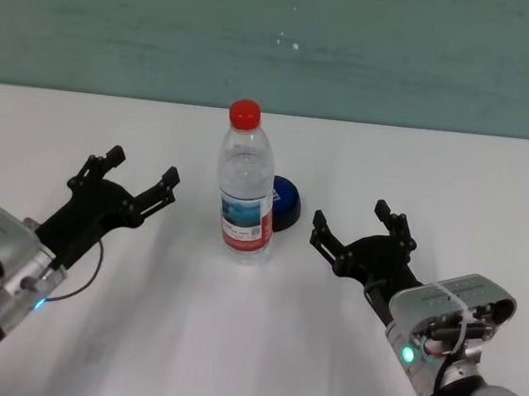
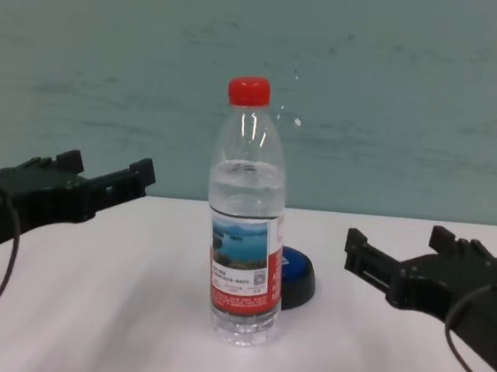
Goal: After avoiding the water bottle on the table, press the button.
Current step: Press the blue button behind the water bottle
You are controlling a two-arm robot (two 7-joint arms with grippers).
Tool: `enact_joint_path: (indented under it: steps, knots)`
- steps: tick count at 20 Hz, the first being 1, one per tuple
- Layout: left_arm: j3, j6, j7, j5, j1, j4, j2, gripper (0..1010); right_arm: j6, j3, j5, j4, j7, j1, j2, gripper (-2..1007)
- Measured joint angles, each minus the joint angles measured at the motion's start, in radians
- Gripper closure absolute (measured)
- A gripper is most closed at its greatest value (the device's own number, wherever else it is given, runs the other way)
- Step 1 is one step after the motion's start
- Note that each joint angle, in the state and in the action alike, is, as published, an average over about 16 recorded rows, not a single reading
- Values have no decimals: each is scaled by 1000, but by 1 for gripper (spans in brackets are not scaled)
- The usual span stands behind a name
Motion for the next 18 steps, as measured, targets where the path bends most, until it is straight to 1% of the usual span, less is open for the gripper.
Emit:
enact_joint_path:
  steps: [10,18]
  knots:
    - [11,-1,6,8,-52,50,-11,0,0,0,0,0,0,0,0,1]
    - [13,-2,10,12,-87,87,-20,0,0,0,0,0,0,0,0,1]
